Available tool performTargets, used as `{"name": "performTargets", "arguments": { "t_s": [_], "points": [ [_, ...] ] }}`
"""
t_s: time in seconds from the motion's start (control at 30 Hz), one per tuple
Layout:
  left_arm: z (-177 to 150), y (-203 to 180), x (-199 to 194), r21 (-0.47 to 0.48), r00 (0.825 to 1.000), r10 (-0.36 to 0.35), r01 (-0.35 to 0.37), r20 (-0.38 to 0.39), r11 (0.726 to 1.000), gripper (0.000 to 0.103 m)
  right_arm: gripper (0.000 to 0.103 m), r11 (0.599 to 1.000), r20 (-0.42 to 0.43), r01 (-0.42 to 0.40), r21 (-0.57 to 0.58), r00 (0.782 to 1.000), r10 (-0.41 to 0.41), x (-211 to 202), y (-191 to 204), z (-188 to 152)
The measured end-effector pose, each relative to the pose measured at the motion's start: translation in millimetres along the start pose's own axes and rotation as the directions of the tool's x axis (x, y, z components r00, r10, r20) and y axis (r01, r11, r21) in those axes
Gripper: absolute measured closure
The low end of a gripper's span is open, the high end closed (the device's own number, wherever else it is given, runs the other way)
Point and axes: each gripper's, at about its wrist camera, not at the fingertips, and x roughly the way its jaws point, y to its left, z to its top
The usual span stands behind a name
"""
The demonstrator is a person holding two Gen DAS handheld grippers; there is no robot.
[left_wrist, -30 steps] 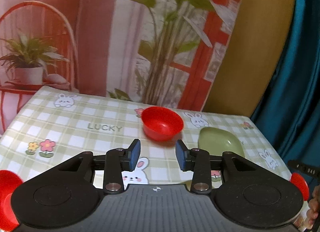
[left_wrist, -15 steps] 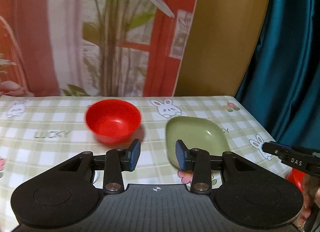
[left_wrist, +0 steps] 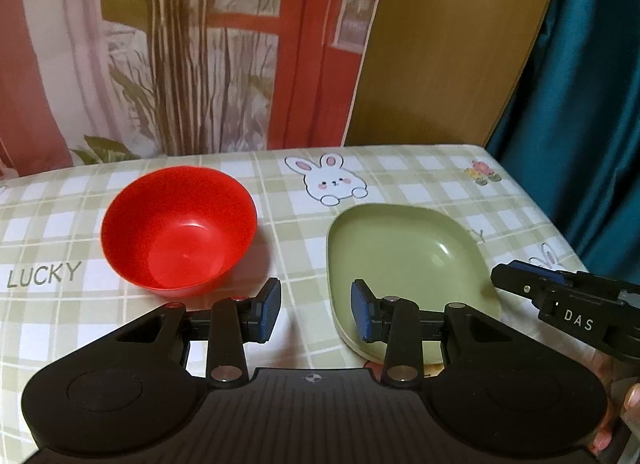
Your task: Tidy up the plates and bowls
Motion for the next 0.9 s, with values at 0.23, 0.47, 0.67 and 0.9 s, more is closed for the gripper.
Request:
{"name": "performTargets", "arguments": {
  "t_s": [0.23, 0.47, 0.67, 0.9],
  "points": [
    [1.9, -3.3, 21.4, 0.019, 0.998, 0.002, -0.001, -0.056, 1.0, 0.063, 0.085, 0.999, -0.041, 0.017, 0.028, 0.999, -0.016, 20.7, 0.5, -7.9],
    [3.1, -8.1, 36.4, 0.03, 0.995, -0.011, 0.015, -0.101, 0.999, 0.063, 0.085, 0.998, -0.063, 0.017, 0.054, 0.998, -0.013, 27.2, 0.8, -14.1],
    [2.0, -13.5, 43.9, 0.04, 0.992, -0.003, 0.008, -0.129, 0.999, 0.063, 0.089, 0.997, -0.068, 0.014, 0.082, 0.998, -0.008, 31.1, -1.3, -16.6],
    [-1.6, -17.3, 46.0, 0.055, 0.99, 0.023, -0.016, -0.142, 0.998, 0.092, 0.093, 0.995, -0.056, 0.019, 0.093, 0.998, -0.014, 30.8, -0.3, -18.6]
  ]
}}
